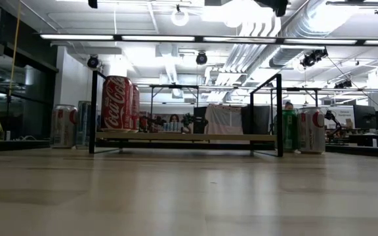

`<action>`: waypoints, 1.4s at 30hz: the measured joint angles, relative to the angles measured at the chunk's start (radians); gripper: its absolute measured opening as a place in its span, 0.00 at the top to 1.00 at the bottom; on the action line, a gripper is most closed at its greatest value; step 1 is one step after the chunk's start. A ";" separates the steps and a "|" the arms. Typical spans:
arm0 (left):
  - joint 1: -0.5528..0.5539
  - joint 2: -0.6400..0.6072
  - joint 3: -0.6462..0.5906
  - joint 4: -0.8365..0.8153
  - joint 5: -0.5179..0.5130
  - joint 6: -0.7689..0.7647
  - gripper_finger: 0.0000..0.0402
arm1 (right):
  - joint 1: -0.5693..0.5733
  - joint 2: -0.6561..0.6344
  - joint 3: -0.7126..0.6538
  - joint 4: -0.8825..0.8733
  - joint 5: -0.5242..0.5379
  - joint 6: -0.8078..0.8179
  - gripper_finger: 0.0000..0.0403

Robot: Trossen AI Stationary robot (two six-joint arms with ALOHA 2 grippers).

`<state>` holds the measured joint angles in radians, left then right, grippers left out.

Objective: Place canned beverage on shelf
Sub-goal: Put the red soda can on the shelf aligned with the other red soda cans

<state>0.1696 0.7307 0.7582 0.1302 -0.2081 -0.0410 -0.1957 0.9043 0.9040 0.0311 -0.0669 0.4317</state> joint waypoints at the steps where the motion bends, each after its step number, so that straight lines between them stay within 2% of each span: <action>1: 0.000 0.000 0.000 0.000 0.000 0.000 1.00 | 0.000 0.001 0.011 -0.012 -0.006 0.011 0.02; 4: 0.000 0.000 0.000 0.000 0.000 0.000 1.00 | 0.006 0.017 0.103 -0.115 -0.027 0.022 0.01; 8: 0.000 0.000 0.000 -0.001 0.000 -0.010 1.00 | 0.045 0.081 0.315 -0.496 -0.039 -0.010 0.02; 11: 0.000 0.000 0.000 -0.006 0.000 -0.010 1.00 | 0.090 0.147 0.474 -0.814 -0.050 0.045 0.02; 15: 0.000 0.000 0.000 -0.006 0.000 -0.010 1.00 | 0.181 0.229 0.608 -1.188 -0.064 0.252 0.02; 19: 0.000 0.000 0.000 -0.006 -0.004 -0.009 1.00 | 0.336 0.269 0.618 -1.408 -0.097 0.518 0.02; 22: 0.000 0.000 0.000 -0.005 -0.005 -0.009 1.00 | 0.495 0.269 0.557 -1.473 -0.109 0.718 0.02; 26: 0.000 0.000 0.000 -0.005 -0.007 -0.009 1.00 | 0.699 0.269 0.454 -1.462 -0.106 1.012 0.02; 31: 0.000 0.000 0.000 -0.005 -0.008 -0.008 1.00 | 0.888 0.287 0.329 -1.317 -0.102 1.282 0.02; 36: 0.000 0.000 0.000 -0.005 -0.008 -0.007 1.00 | 0.989 0.319 0.235 -1.143 -0.111 1.385 0.02; 42: 0.000 0.000 0.000 -0.005 -0.008 -0.007 1.00 | 1.035 0.379 0.227 -1.161 -0.129 1.385 0.02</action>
<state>0.1696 0.7307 0.7582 0.1257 -0.2161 -0.0483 0.8397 1.2836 1.1308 -1.1298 -0.1957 1.8171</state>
